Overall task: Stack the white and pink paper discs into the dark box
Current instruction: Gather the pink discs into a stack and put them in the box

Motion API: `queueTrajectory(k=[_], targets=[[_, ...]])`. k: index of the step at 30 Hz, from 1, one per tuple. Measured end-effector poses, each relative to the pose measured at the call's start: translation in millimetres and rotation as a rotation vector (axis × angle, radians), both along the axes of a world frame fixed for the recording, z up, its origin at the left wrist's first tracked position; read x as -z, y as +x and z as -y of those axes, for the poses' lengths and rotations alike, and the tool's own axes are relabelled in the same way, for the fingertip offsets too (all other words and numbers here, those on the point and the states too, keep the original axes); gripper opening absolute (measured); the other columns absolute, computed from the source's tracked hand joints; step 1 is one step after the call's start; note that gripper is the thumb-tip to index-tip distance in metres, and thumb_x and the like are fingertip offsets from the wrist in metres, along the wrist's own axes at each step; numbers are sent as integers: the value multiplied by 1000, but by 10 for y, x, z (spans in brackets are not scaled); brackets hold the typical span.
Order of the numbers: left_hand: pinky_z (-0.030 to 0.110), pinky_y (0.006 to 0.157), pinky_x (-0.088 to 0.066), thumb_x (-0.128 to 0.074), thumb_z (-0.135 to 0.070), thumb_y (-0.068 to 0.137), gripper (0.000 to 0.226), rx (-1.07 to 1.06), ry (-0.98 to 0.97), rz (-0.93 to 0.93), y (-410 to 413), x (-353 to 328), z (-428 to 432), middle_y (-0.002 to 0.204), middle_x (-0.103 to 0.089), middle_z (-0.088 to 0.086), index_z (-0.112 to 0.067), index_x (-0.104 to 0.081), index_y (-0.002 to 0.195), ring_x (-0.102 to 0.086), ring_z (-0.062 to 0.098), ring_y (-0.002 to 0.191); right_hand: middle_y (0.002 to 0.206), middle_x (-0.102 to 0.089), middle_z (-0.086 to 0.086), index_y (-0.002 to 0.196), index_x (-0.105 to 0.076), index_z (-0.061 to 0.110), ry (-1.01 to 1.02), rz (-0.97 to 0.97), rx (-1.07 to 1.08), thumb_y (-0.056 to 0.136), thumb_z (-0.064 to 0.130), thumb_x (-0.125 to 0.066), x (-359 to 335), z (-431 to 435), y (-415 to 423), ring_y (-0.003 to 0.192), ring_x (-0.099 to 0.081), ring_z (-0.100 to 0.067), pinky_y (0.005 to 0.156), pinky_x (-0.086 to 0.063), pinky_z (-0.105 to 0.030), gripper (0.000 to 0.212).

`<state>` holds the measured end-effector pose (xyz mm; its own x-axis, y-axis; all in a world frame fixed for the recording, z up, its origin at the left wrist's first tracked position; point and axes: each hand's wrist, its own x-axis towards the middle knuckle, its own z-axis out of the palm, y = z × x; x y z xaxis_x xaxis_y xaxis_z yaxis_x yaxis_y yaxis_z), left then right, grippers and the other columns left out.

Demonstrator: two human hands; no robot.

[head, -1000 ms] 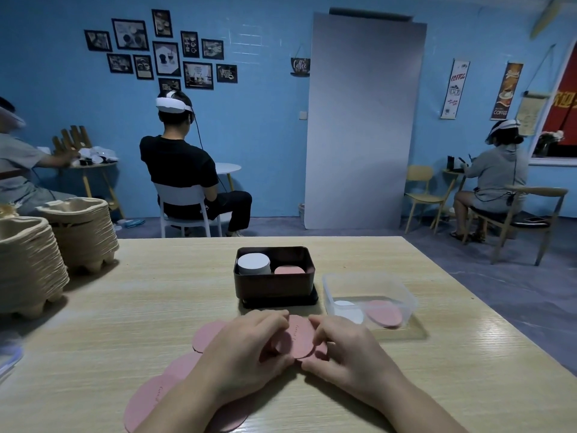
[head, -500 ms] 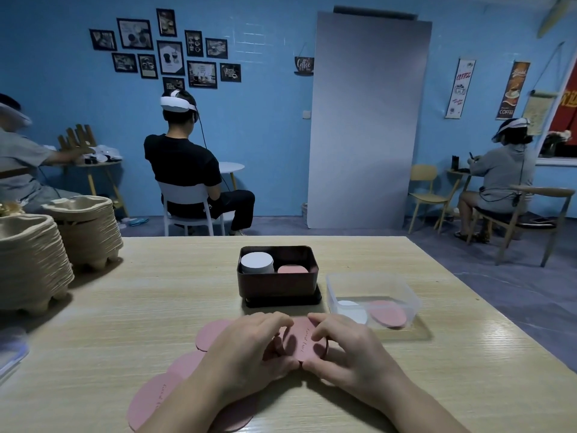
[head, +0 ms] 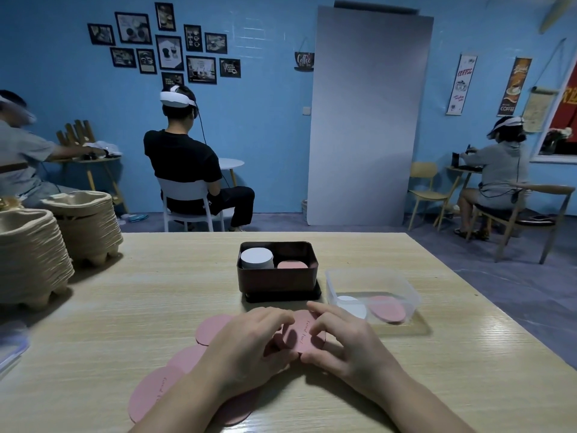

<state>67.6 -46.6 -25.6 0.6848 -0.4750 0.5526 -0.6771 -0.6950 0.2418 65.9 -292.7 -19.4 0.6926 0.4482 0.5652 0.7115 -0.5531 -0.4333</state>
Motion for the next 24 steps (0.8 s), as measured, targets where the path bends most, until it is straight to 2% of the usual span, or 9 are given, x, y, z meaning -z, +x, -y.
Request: queueTrajectory(k=[4,9,15,18,21,24], targets=[[32,81,-58,-65,-60,83,50,4,-12,-28,10,19,6,125,-68,-14,-37,-50,125,-66,10,107,142,-59,9,95,-63,25,55,13,-24,84,49,-79,25,-4,16,132,-53,2,104,-48,-25,31],[34,72,-55,-66,-59,84,48,20,-10,-48,10,24,19,96,-66,-18,-37,-50,124,-61,7,89,135,-63,9,93,-63,22,91,6,-61,83,43,-82,18,3,8,127,-59,-2,99,-51,-26,31],[29,69,-57,-71,-55,84,45,10,-53,20,-7,16,8,106,-68,-15,-33,-54,120,-64,6,91,148,-51,14,102,-66,25,64,-65,-38,80,54,-80,50,13,35,134,-50,3,101,-48,-20,39],[30,69,-57,-71,-54,85,45,22,-40,24,11,22,3,106,-67,-14,-32,-55,120,-63,7,91,148,-52,13,111,-65,28,15,-83,-6,77,60,-78,47,12,44,136,-46,6,102,-49,-24,48],[29,72,-55,-69,-56,86,45,38,-19,16,24,29,9,107,-67,-15,-32,-54,121,-62,7,92,142,-58,9,109,-65,28,-3,-71,-19,80,56,-78,26,11,31,133,-50,3,101,-51,-28,42],[28,73,-54,-68,-57,86,45,46,-10,9,25,30,15,104,-66,-17,-33,-54,121,-61,6,91,138,-60,11,105,-66,26,44,-66,-41,81,46,-83,13,20,11,129,-55,0,97,-50,-21,35]])
